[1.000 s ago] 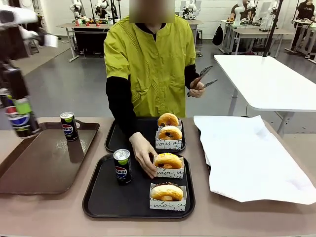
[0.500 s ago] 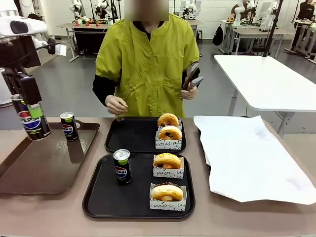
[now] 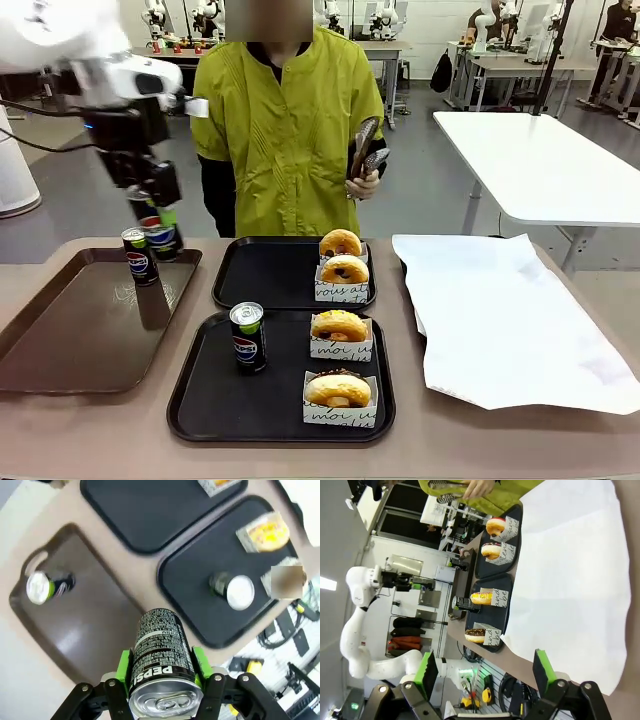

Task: Set up donuts and drinks on trays.
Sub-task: Pick up one Pepsi coke from the Handle tray and place it on the Flat Tray without a Pepsi coke.

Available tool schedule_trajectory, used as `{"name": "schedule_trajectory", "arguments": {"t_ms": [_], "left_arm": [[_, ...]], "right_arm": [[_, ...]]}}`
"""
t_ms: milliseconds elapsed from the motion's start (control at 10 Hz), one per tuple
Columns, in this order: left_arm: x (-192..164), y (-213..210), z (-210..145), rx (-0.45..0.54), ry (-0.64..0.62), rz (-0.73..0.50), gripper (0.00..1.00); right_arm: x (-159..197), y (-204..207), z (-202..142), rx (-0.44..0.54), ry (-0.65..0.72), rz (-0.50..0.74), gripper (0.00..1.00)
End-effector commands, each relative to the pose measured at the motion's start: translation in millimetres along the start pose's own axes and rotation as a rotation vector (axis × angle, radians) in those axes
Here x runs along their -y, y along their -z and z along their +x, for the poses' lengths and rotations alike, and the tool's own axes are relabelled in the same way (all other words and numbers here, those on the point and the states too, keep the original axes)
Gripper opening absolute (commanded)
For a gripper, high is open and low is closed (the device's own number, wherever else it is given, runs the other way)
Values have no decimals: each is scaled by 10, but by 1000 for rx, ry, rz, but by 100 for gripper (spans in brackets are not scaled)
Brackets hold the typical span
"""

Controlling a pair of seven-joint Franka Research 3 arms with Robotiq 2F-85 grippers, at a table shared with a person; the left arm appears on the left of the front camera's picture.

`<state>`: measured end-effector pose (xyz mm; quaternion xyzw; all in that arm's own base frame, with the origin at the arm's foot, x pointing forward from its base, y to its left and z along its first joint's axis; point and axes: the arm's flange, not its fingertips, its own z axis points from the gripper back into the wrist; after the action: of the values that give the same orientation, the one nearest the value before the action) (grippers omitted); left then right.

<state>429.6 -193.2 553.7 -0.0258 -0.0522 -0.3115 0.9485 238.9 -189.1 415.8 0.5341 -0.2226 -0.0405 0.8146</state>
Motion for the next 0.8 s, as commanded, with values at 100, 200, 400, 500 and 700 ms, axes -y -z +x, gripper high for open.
{"name": "schedule_trajectory", "arguments": {"t_ms": [100,200,400,500,700], "left_arm": [[163,405,597,25,-6,55,59],[188,554,718,43,-2,61,59],[258,813,980,46,36,84,59],[265,872,1051,35,41,92,59],[241,934,934,33,54,59,59]], "right_arm": [[3,0,2,3,-7,12,100],[3,0,2,3,-7,12,100],[3,0,2,3,-7,12,100],[3,0,2,3,-7,12,100],[3,0,2,3,-7,12,100]]}}
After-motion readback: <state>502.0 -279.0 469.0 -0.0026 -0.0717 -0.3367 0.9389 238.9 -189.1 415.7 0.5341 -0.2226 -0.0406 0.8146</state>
